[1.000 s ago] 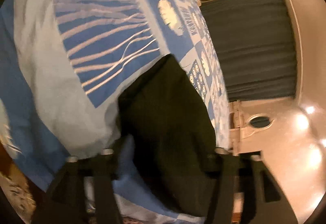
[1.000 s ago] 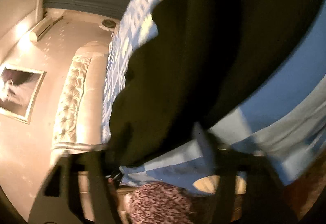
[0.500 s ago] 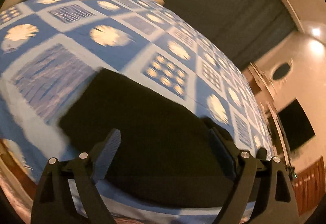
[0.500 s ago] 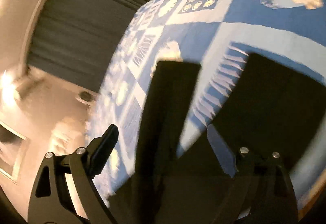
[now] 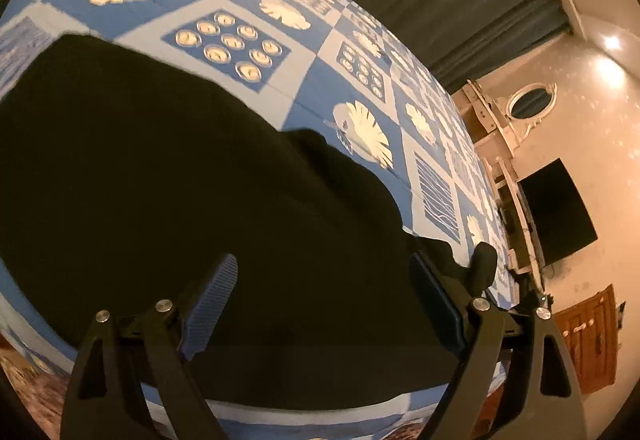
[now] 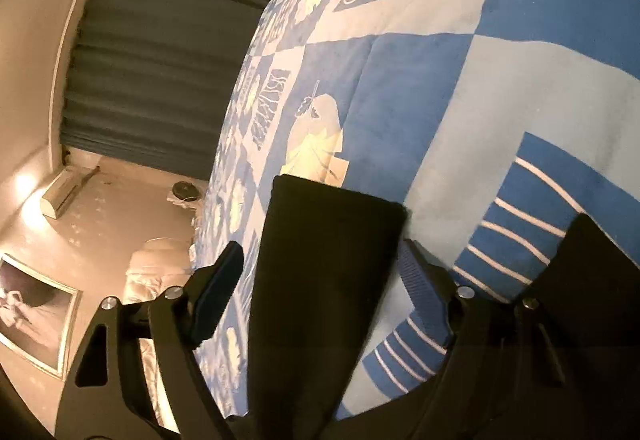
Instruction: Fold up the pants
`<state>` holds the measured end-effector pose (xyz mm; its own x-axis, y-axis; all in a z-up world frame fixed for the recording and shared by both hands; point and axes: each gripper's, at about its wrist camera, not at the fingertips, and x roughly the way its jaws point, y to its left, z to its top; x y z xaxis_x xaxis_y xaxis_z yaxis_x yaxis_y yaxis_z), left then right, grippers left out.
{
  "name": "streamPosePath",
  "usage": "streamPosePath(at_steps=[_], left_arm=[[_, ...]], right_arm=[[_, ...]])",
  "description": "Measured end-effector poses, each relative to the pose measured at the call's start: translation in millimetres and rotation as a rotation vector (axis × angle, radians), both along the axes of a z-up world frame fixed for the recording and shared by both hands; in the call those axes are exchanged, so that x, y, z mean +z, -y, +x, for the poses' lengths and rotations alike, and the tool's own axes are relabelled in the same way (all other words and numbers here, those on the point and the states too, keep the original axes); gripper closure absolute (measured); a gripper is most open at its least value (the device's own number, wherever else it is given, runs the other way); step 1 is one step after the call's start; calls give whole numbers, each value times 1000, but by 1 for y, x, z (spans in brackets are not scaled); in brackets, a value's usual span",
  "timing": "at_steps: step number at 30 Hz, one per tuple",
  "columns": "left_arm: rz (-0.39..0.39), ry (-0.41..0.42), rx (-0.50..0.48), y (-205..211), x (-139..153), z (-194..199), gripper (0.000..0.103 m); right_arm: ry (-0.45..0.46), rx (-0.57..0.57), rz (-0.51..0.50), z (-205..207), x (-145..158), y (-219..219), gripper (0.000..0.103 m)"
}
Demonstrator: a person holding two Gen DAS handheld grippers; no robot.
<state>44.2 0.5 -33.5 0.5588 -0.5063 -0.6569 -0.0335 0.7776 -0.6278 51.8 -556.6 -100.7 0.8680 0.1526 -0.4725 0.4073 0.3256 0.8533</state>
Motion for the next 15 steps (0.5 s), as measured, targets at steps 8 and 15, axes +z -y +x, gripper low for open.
streamPosePath(at_steps=[8,15], left_arm=[[-79,-63,23,17,-18,-21,17],[-63,-71,12,23,-18,-30,17]], right_arm=[[31,-4,126,-1,-23,1,95],[108,-11,122,-21,7,2,96]])
